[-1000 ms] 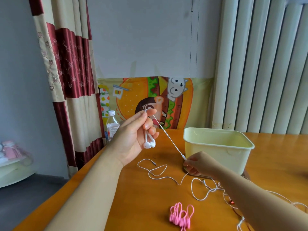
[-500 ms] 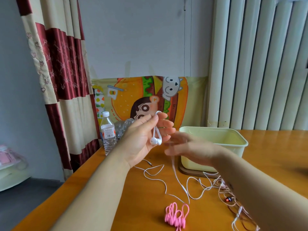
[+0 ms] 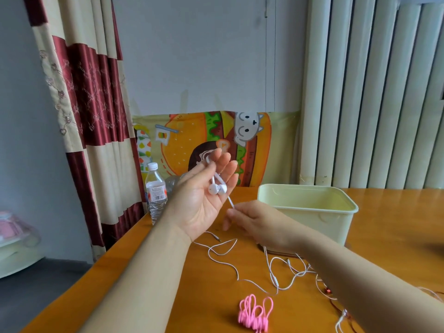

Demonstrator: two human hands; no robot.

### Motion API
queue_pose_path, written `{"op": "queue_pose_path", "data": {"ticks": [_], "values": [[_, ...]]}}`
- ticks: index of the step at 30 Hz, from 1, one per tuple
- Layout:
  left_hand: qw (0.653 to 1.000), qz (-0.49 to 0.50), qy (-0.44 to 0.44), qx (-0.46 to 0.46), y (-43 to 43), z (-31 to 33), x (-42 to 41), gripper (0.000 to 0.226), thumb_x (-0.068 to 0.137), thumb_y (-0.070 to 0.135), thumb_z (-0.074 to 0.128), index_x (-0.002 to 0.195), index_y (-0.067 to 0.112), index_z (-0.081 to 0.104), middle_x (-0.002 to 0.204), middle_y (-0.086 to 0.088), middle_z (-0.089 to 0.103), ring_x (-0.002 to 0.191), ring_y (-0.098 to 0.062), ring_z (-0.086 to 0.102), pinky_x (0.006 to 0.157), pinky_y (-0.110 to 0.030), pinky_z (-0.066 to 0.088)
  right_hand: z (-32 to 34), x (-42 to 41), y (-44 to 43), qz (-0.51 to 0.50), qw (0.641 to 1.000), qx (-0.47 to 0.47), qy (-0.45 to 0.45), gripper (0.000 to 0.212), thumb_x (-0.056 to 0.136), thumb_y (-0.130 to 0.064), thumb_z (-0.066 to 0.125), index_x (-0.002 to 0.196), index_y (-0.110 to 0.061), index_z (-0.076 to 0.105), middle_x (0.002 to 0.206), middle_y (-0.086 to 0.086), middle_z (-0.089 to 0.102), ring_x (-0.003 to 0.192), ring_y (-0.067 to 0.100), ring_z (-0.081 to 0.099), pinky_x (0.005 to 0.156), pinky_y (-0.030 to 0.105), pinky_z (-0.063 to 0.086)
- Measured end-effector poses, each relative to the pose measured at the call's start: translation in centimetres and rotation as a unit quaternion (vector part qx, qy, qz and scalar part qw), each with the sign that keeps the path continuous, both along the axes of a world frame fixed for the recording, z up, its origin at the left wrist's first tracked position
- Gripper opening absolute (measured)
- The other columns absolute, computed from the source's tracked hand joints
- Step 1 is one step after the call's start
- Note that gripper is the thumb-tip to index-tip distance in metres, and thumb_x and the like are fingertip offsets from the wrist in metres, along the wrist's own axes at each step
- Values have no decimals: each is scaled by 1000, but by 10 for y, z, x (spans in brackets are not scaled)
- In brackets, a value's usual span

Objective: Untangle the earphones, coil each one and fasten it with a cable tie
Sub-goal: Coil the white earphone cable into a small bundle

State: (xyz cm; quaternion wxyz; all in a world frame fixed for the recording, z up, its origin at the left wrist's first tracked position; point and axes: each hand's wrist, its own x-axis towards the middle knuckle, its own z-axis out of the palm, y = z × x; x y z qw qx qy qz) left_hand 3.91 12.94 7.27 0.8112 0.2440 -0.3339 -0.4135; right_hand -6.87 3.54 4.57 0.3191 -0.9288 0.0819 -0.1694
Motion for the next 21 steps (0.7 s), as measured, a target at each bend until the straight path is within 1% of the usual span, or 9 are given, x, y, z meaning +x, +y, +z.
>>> {"op": "queue_pose_path", "data": {"ticks": [2, 5, 7, 9, 11, 13, 15, 17, 21], "values": [[998, 61, -10, 7, -3, -6, 6, 23, 98, 8, 39, 99, 14, 62, 94, -1, 71, 93, -14, 69, 87, -32, 54, 6, -6, 6, -1, 995, -85, 45, 35, 101, -30, 38, 98, -15, 69, 77, -3, 60, 67, 5, 53, 63, 21, 42], [989, 137, -27, 39, -9, -18, 15, 24, 100, 8, 38, 99, 12, 61, 93, -2, 73, 97, -16, 68, 92, -34, 49, 18, -16, 14, 3, 984, -142, 103, 31, 101, -31, 39, 104, -19, 67, 97, 0, 66, 85, 12, 58, 76, 27, 46], [979, 173, -79, 71, -13, -26, 14, 25, 101, 10, 37, 98, 12, 62, 88, 0, 73, 94, -15, 68, 92, -33, 48, 26, -23, 19, 15, 978, -178, 107, 29, 100, -30, 40, 104, -20, 67, 90, -5, 66, 79, 3, 58, 72, 21, 47], [964, 183, -163, 104, -12, -32, 8, 27, 102, 13, 36, 96, 13, 62, 84, 4, 73, 88, -10, 68, 87, -29, 48, 38, -29, 22, 21, 974, -214, 73, 26, 100, -25, 44, 98, -16, 68, 72, -10, 58, 64, -5, 53, 61, 10, 40], [942, 169, -256, 135, -8, -36, 2, 29, 103, 17, 35, 98, 15, 63, 87, 6, 73, 86, -4, 67, 79, -21, 49, 51, -34, 21, 17, 972, -235, 22, 25, 98, -20, 47, 88, -12, 68, 66, -11, 54, 56, -2, 49, 57, 10, 37], [933, 132, -306, 139, -4, -39, -1, 30, 102, 22, 34, 103, 15, 62, 95, 2, 72, 91, -6, 66, 79, -18, 51, 61, -36, 16, 19, 975, -222, -27, 26, 97, -21, 49, 74, -20, 60, 63, -14, 53, 57, -2, 52, 57, 10, 39], [932, 114, -319, 132, -2, -39, -5, 31, 100, 23, 34, 103, 11, 62, 87, -1, 71, 86, -12, 66, 84, -23, 54, 65, -34, 8, 7, 976, -208, -68, 26, 96, -22, 51, 71, -26, 56, 61, -14, 53, 60, -2, 55, 57, 12, 42], [934, 103, -316, 133, 0, -38, -12, 31, 99, 23, 36, 100, 8, 62, 77, -1, 68, 79, -15, 64, 89, -33, 54, 66, -31, 0, -19, 976, -191, -107, 25, 95, -25, 52, 74, -16, 61, 63, -9, 57, 62, 5, 56, 55, 17, 42], [953, 48, -276, 116, 3, -38, -24, 35, 88, 32, 40, 95, 6, 62, 71, -4, 63, 73, -15, 60, 87, -44, 52, 68, -24, -9, -28, 983, -107, -147, 29, 97, -24, 50, 71, -15, 59, 57, -8, 51, 48, 2, 47, 48, 12, 34]]}}
